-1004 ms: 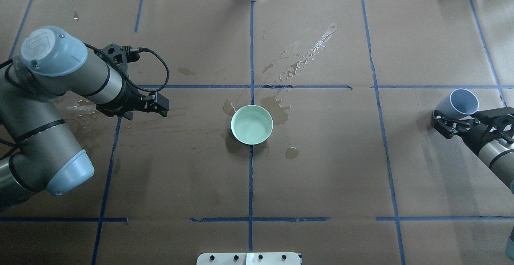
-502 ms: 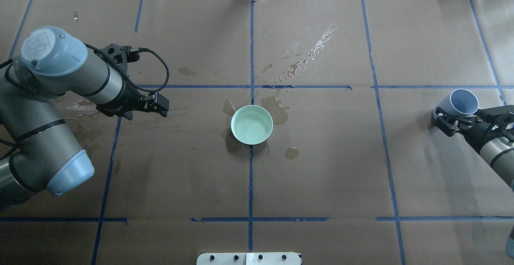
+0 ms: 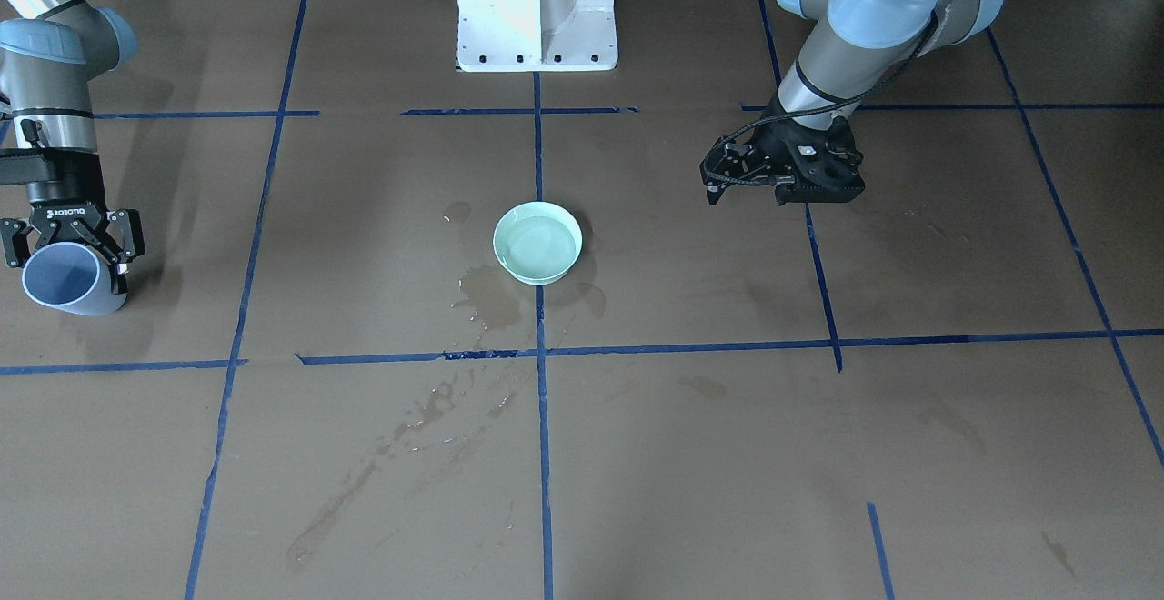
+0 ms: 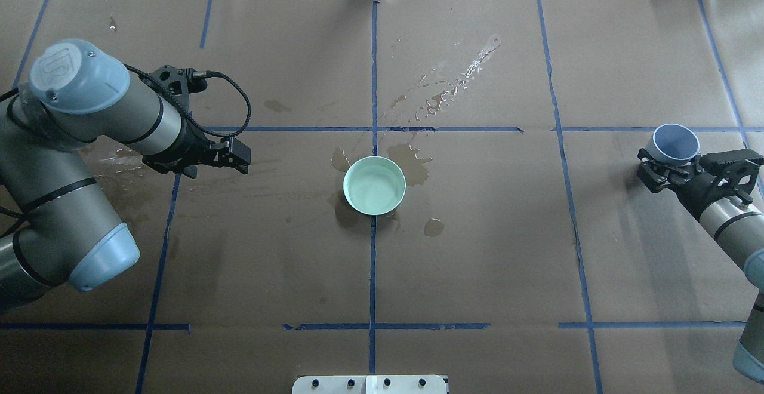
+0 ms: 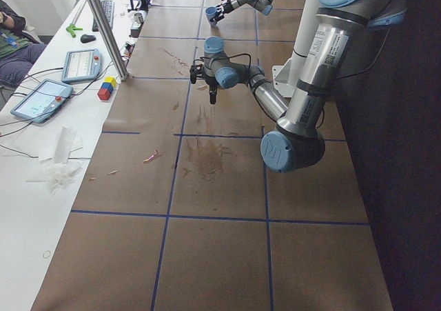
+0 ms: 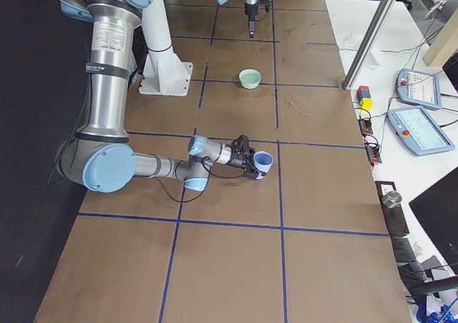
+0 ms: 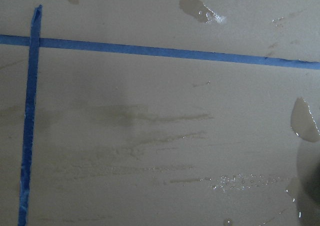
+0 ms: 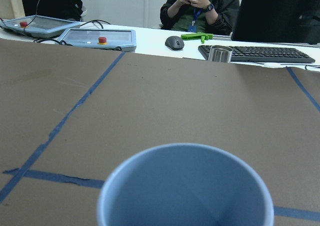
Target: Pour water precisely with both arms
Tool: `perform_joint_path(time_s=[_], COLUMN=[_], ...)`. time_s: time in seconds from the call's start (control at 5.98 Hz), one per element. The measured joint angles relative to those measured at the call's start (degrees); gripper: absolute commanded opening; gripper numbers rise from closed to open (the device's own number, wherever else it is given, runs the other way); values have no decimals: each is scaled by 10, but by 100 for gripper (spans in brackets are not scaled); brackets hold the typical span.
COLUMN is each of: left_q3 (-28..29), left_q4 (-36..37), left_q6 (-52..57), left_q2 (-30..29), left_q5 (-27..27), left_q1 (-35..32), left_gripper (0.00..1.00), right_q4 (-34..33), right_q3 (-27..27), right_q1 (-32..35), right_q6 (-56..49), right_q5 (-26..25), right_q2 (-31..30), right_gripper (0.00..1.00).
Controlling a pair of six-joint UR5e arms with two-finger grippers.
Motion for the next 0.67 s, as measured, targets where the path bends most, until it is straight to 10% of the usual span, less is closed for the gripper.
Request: perform_joint_path(time_s=[0.67], left_q3=[-1], left_q4=[0], left_q6=[-1], left_q2=[-1], left_q5=[-1], left_q1=[0], left_gripper=[100], right_q4=[4], right_q3=[22], right_q1=[2], right_q6=[-21], right_q5=[-8], right_q2=[-6], right_gripper=[9])
